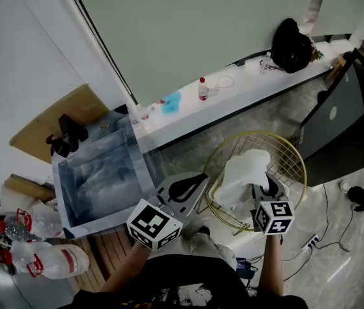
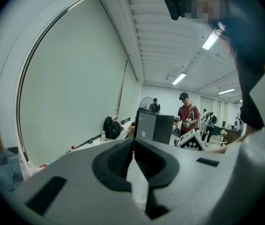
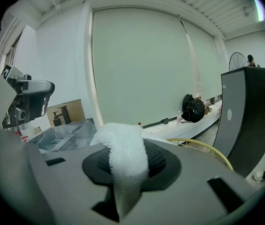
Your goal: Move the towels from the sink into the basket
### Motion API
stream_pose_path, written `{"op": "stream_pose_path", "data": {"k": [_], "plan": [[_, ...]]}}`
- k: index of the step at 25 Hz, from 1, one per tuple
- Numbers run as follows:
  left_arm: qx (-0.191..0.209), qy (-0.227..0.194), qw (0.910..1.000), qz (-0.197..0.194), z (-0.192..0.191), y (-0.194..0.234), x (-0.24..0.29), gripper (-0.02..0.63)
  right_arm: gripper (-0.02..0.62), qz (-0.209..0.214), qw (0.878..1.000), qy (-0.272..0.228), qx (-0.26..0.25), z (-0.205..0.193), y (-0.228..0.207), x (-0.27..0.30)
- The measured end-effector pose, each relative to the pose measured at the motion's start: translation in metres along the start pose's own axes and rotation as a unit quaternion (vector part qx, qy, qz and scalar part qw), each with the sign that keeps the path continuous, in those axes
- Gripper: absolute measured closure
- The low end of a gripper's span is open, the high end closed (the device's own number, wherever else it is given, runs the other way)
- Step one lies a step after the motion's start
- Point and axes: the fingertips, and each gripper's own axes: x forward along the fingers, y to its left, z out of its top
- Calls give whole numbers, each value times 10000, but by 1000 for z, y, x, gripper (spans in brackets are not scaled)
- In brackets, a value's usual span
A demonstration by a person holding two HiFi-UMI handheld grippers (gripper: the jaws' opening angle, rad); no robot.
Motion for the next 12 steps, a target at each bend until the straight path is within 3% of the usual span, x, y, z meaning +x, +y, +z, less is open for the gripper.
{"op": "stream_pose_path", "data": {"k": [3, 6, 12], "plan": [[-25, 58, 10000, 62, -4, 5, 3, 592, 505, -32, 9994, 322, 128, -34, -11, 31], [-34, 108, 9999, 73, -7, 7, 5, 592, 503, -142, 9942, 1064, 37, -89, -23, 61], [-93, 157, 9998, 112, -10, 7, 4, 592, 494, -295, 9654, 2570, -330, -193, -44, 85]]}}
